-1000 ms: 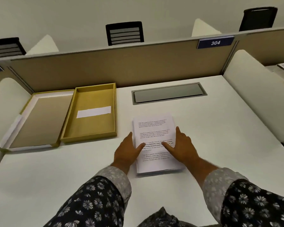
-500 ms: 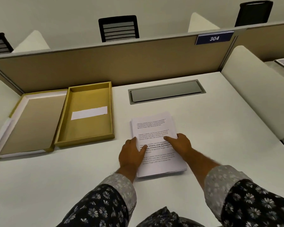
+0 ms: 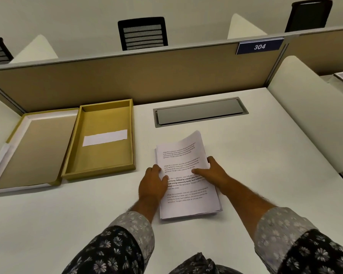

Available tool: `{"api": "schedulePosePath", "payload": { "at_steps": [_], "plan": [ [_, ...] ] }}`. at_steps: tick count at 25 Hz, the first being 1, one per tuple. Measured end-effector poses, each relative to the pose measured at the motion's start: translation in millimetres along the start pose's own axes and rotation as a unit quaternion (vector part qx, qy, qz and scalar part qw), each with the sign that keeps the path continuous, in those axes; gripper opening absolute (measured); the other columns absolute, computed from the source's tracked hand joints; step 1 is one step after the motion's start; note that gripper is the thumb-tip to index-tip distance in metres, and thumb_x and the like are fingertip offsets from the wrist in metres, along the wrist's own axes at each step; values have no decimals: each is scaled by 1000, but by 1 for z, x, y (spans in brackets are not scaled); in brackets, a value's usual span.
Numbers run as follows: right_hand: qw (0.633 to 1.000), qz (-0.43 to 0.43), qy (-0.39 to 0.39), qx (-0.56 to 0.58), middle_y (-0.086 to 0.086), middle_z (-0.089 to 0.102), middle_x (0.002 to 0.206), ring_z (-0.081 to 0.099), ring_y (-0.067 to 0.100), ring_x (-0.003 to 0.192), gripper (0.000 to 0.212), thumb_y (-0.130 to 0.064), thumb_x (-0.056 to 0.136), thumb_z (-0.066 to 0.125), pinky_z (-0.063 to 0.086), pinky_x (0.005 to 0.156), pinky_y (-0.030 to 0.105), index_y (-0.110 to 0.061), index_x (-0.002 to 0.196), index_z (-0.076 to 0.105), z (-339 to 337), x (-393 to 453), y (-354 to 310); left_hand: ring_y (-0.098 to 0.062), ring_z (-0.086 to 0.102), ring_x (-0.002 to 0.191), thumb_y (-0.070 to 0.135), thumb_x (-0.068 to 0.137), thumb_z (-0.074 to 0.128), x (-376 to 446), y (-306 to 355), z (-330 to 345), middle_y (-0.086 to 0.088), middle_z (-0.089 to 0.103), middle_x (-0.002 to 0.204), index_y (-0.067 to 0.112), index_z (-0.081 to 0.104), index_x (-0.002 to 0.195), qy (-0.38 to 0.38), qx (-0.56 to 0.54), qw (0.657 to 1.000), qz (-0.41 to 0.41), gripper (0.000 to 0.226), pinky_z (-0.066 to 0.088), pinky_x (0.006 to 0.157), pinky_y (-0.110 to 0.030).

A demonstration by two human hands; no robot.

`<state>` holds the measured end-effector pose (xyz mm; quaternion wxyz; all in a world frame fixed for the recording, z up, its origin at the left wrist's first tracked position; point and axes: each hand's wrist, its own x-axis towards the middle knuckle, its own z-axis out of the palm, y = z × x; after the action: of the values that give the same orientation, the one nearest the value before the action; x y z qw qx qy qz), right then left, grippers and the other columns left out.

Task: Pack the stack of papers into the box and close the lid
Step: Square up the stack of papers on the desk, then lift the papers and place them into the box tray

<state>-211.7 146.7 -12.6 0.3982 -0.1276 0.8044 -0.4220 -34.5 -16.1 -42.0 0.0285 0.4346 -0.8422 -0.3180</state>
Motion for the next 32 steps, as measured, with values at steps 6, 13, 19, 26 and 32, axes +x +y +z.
{"api": "schedulePosePath", "payload": {
  "at_steps": [6,13,19,26,32],
  "plan": [
    [991,26,-5,134,15,69,123,78,31,93,62,-24,90,83,69,74,46,-21,135,41,5,-1,-1,-26,65,111,40,96,65,4,-1,-3,-5,61,129,17,52,131,-25,8,1000,15,44,55,91,-37],
    [990,77,-63,100,14,68,135,70,37,114,49,4,98,59,59,98,59,-13,144,51,-6,-5,-3,-24,61,126,37,94,70,-3,-17,-1,-3,54,146,20,46,145,-42,-40,998,25,59,53,103,-41],
    [989,-103,-43,97,-4,70,130,76,20,106,44,-8,103,59,67,87,43,-37,135,55,-3,-57,10,-24,60,128,3,81,85,-17,-18,-10,8,54,148,26,36,158,-54,-393,913,-96,94,57,104,-50],
    [958,-247,8,148,-17,70,114,72,12,107,38,-20,94,60,63,80,28,-38,126,53,-8,-96,4,-23,76,108,-11,86,71,-50,26,-38,6,79,114,34,66,121,11,-542,839,-38,57,65,78,-35],
    [930,-323,115,135,-30,63,121,64,2,115,61,-11,99,56,55,89,14,-61,131,48,-23,-115,23,-10,70,112,13,89,71,-94,55,-29,11,74,121,43,62,133,70,-516,848,98,55,61,83,-24]
  ]
}}
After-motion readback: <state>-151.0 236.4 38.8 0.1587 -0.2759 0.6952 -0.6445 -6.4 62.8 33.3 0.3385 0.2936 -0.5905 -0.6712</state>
